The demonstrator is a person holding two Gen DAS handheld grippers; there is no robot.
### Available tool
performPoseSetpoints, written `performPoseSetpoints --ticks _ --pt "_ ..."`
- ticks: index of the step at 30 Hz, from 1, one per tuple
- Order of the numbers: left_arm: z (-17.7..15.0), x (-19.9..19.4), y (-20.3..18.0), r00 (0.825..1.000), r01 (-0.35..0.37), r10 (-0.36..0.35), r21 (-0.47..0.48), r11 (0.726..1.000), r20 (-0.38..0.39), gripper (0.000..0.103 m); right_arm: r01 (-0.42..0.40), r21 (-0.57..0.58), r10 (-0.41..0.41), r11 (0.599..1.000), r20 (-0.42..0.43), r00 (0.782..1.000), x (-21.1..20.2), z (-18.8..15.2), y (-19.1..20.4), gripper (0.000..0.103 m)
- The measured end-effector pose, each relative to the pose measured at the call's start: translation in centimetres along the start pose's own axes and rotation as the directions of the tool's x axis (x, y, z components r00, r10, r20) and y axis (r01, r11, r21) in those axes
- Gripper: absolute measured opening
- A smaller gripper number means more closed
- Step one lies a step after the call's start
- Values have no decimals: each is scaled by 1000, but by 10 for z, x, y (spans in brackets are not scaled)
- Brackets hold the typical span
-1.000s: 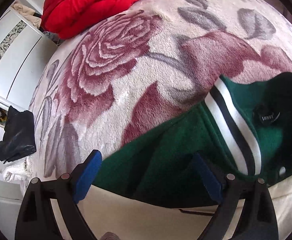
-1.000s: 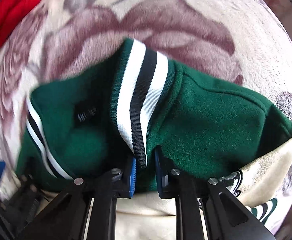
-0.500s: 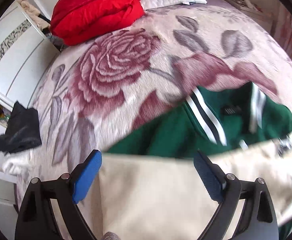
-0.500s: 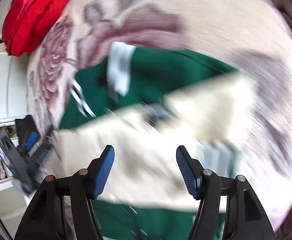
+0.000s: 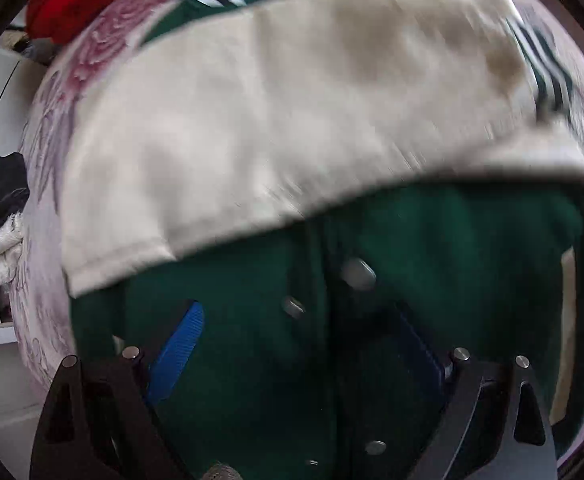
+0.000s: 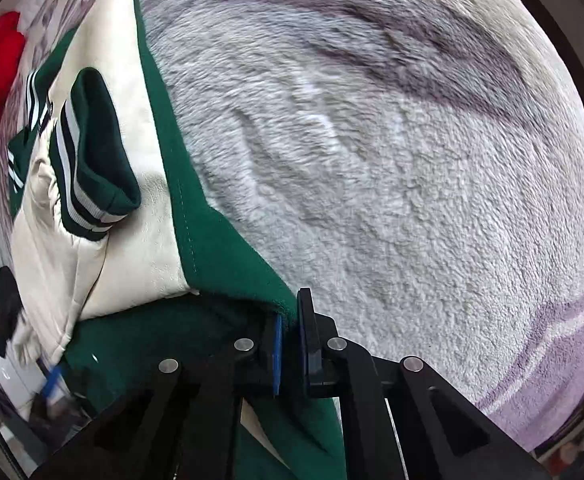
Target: Fold large clothes
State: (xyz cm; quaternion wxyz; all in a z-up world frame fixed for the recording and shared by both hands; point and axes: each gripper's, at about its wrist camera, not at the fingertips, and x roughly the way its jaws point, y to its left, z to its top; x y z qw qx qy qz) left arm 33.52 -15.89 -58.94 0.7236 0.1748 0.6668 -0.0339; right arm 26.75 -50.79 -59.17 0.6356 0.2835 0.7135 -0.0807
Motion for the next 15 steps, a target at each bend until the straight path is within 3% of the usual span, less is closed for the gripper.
performPoseSetpoints --ticks 1,4,5,6,8,11,14,15 --pt "-4 4 -8 1000 -19 19 12 1000 -7 95 -2 -49 1 999 -18 1000 0 -4 3 7" --pt "-11 12 -18 998 -67 67 31 997 1 95 14 -159 -28 987 -90 996 3 -20 -1 28" --pt "-11 12 -18 998 -70 70 27 997 8 95 19 -203 -46 979 -128 991 13 -27 -6 27" --pt "-11 12 -18 997 -79 78 31 996 11 95 74 -223 -97 972 -95 991 14 -32 -14 23" --pt "-13 10 -15 993 -116 116 38 992 12 95 55 -164 -68 985 -71 995 11 -34 -29 21" --pt "-18 3 -2 993 -116 116 3 993 -10 95 -23 -28 21 999 -67 998 -6 -46 -49 21" --pt "-33 -15 11 996 -92 92 -35 995 -9 95 -89 22 91 996 -93 991 -27 -80 -78 31" --pt "-39 -19 13 997 -81 81 -44 996 -9 95 -105 29 107 994 -111 988 -28 -97 -84 40"
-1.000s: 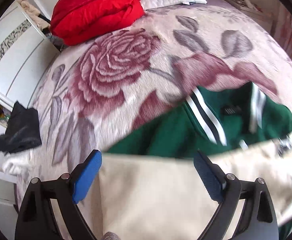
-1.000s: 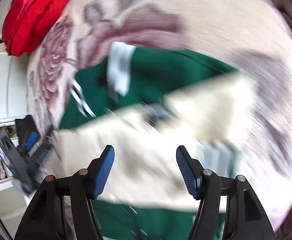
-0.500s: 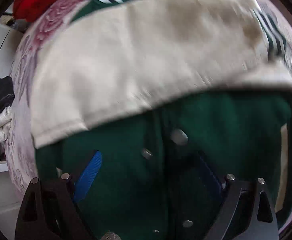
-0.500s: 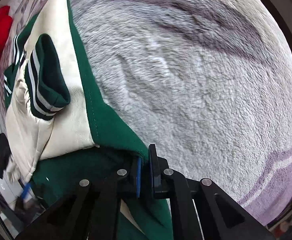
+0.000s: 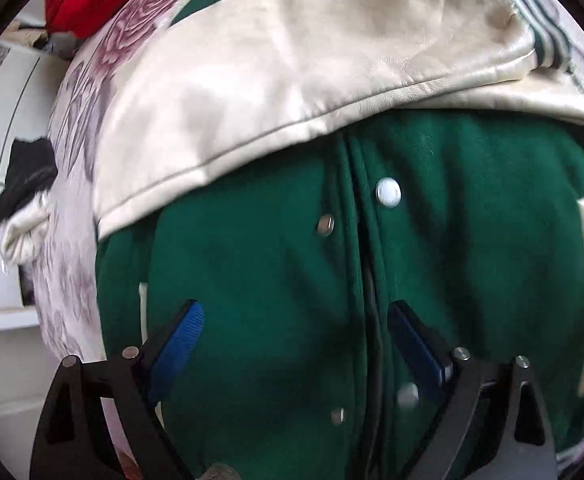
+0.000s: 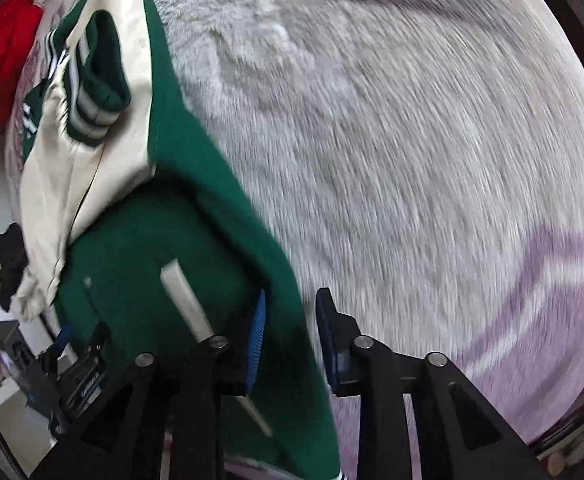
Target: Fold large clothes
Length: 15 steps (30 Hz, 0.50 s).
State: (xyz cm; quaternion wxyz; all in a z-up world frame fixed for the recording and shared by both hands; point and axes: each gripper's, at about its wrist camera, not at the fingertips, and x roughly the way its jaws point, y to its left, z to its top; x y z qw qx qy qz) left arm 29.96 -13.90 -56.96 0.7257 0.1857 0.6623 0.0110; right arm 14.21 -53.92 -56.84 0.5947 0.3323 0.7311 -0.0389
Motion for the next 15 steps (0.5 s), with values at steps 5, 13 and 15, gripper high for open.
performPoseSetpoints --ticks 5,13,15 --pt "-39 1 -7 998 45 -44 6 999 -45 95 -7 41 14 999 -167 986 35 -81 -54 54" --pt "-82 32 18 984 101 -108 -55 993 -143 95 67 62 -58 996 -134 989 12 -121 -99 44" --pt "-91 25 38 975 152 -170 -127 980 -142 95 81 55 -74 995 -116 990 -4 -130 -93 44"
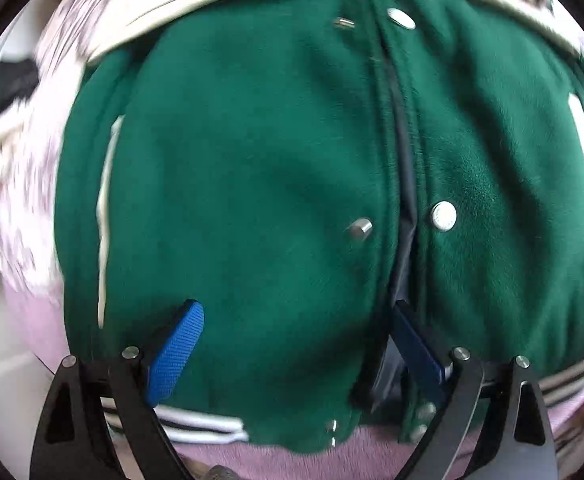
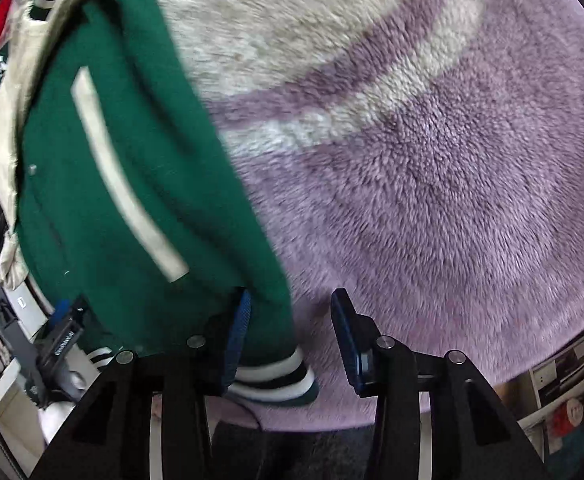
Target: Fold large clothes
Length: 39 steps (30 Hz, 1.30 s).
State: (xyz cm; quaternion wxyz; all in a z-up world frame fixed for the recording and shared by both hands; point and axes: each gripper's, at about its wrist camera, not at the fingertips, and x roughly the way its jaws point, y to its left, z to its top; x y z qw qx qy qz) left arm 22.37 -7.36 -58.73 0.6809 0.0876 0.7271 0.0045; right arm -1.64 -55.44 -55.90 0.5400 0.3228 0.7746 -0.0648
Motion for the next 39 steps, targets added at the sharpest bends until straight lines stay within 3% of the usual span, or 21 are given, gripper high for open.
performPoseSetpoints --ticks 2,4,7,9,12,16,19,23,26,28,30,33,36,39 --pt "-9 -12 29 998 70 -70 -85 994 2 95 37 -15 -37 999 36 999 -28 -5 -10 44" --pt "-15 -23 63 997 73 -70 -159 985 24 95 72 -26 -70 997 84 994 -41 -16 9 44" --pt "-10 -30 125 996 -25 47 -274 961 73 95 58 -77 -47 995 136 990 -65 -22 38 44" --pt "13 -23 158 986 -99 134 -307 946 97 95 43 -138 -20 989 159 987 -69 -20 71 44" --pt "67 -1 182 973 -153 192 -270 951 126 95 42 -181 -13 983 157 988 -65 12 124 44" --pt "124 38 193 952 -258 279 -160 953 126 95 4 -183 21 983 137 990 -49 34 165 44" --pt "136 44 228 969 -192 223 -237 952 108 102 65 -217 -29 974 164 986 -52 28 180 44" --pt "127 42 258 979 -127 169 -304 944 115 103 103 -248 -58 963 183 981 -67 33 186 44" --pt "121 29 251 981 -89 134 -291 952 137 103 85 -239 -42 967 180 983 -86 43 173 44" --pt "120 9 222 977 -96 140 -257 962 159 103 74 -219 -33 973 183 983 -101 47 162 44" --pt "123 4 217 973 -123 163 -227 966 166 103 -10 -199 40 980 146 989 -116 63 162 45" --pt "127 7 222 976 -119 155 -216 969 156 103 -223 -221 224 949 -22 974 -103 51 164 53" --pt "127 9 224 978 -115 148 -212 970 144 103 -293 -285 264 913 -135 955 -70 31 190 53" --pt "126 4 224 979 -109 141 -212 971 147 103 -342 -322 298 883 -178 938 -17 27 228 53"
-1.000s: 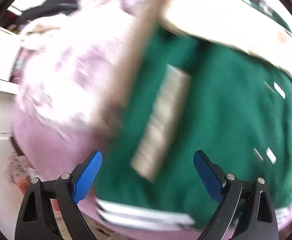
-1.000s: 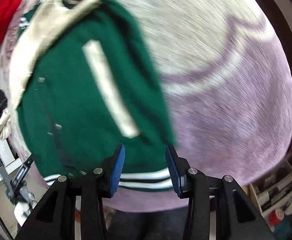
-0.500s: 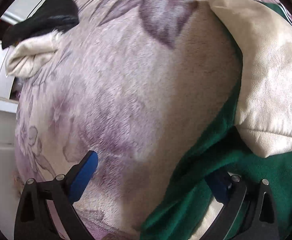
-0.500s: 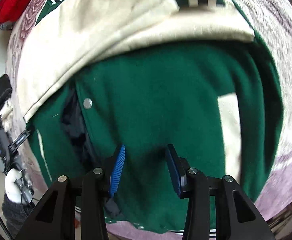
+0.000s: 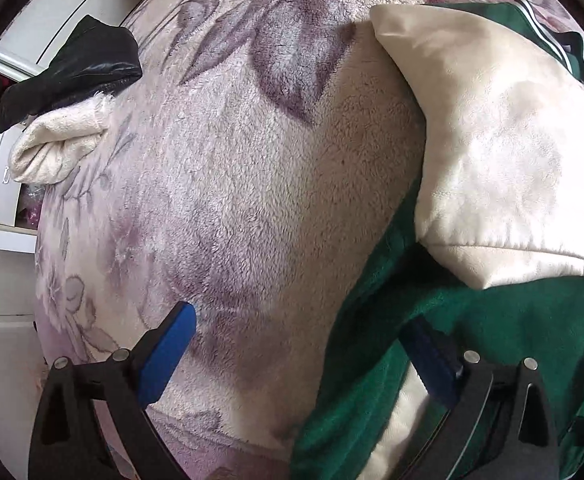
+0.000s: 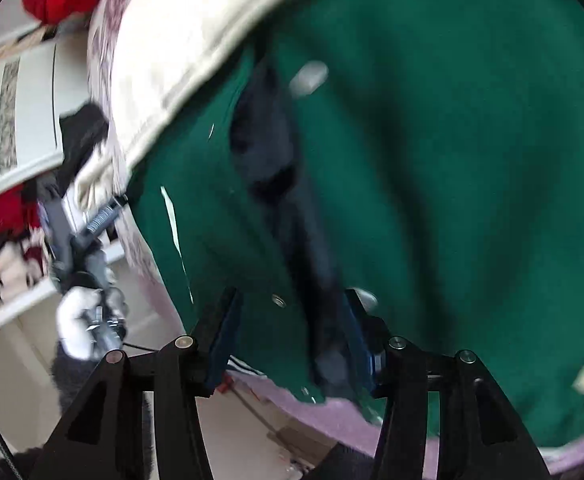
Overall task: Fold large clothes
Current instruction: 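Fold the jacket hem toward the collar with the right tool and release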
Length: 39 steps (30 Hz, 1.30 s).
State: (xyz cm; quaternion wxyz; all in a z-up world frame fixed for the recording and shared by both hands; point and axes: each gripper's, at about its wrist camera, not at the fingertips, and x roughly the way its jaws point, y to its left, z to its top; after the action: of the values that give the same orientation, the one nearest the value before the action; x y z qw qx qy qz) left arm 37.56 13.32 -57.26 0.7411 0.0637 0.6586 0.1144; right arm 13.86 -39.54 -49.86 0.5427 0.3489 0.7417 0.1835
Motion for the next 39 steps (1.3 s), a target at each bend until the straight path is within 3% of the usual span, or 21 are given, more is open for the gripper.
performPoseSetpoints --ticks 1,2,4,7,9,12,14,16,18,21,24,25,27,32,35,39 --pt "0 -1 0 1000 2 -2 -2 1000 1 103 -3 -4 3 1000 12 1000 16 4 3 48" --pt "0 -2 0 1000 9 -9 -3 1000 -3 103 27 -3 -27 1000 36 999 21 4 4 5" --pt "1 -5 0 1000 22 -22 -7 1000 -4 103 73 33 -75 997 61 995 26 2 0 5" --pt "2 -8 -5 1000 29 -29 14 999 3 103 132 92 -142 987 108 984 -2 -12 -9 5" --pt "4 -8 -12 1000 27 -28 34 999 10 103 148 108 -157 983 86 984 -15 -22 -21 5" --pt "13 -2 -26 997 -61 58 72 996 46 103 190 109 -197 976 62 978 -6 -21 -21 5" --pt "23 9 -32 983 -173 166 92 981 83 103 238 91 -243 967 51 969 -9 -19 -17 4" --pt "35 28 -26 974 -220 215 83 972 69 103 260 78 -264 963 51 963 -14 -22 -16 4" --pt "45 38 -11 986 -166 165 47 985 18 103 237 91 -243 967 56 969 -23 -26 -22 4" --pt "42 15 12 998 -52 52 1 999 39 103 227 78 -233 971 78 969 -41 -34 -26 5" --pt "24 -9 18 994 99 -99 -3 995 37 103 224 83 -231 971 79 970 -38 -36 -25 5" --pt "21 -10 13 993 114 -114 5 994 27 103 228 83 -235 970 78 969 -35 -37 -23 5" --pt "20 -4 -2 993 116 -116 48 992 8 103 238 81 -244 968 82 966 -35 -41 -19 5" --pt "34 48 -35 999 -49 52 123 991 -15 103 268 122 -281 956 104 954 -30 -45 -10 5" --pt "40 51 -25 1000 -6 8 81 997 -22 103 269 143 -285 952 104 953 -42 -42 -18 5" --pt "36 52 -17 1000 16 -17 98 995 1 103 297 137 -312 945 97 945 -45 -45 -20 5"
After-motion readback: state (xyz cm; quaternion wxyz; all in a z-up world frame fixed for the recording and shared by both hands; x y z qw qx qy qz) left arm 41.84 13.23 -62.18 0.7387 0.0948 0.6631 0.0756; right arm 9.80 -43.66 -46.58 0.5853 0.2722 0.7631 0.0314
